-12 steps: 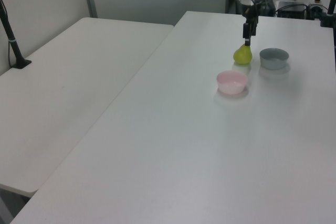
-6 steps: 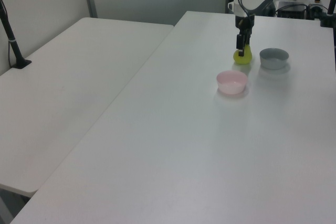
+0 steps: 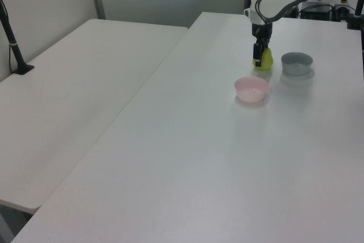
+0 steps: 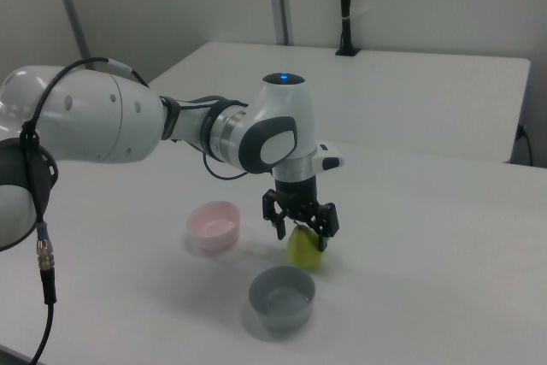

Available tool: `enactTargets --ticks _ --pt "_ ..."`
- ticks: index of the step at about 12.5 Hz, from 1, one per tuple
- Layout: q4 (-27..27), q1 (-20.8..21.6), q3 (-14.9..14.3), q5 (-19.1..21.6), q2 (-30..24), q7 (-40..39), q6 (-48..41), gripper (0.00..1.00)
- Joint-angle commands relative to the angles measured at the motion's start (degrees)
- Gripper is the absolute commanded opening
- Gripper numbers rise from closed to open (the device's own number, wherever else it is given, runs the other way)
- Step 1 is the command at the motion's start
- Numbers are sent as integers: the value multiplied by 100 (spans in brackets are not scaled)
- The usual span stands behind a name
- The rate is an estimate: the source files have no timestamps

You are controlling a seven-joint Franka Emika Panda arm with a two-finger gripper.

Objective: Place the pear in the bowl
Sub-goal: 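Close the gripper around the pear's body, then lift the pear and carry it over the pink bowl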

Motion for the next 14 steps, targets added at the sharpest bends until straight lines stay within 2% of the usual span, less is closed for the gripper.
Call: enactTargets --ticks 1,3,4,6,9,14 --pt "-84 55 -25 -75 -30 73 170 78" --pt "-84 55 -25 -92 -30 73 162 48" --pt "-84 55 -25 -118 -39 73 162 39" --pt "-67 55 -25 -127 -47 47 101 35" --pt "-40 55 -25 -127 -222 73 -188 34" --pt "557 64 -25 -119 -714 73 -1401 34"
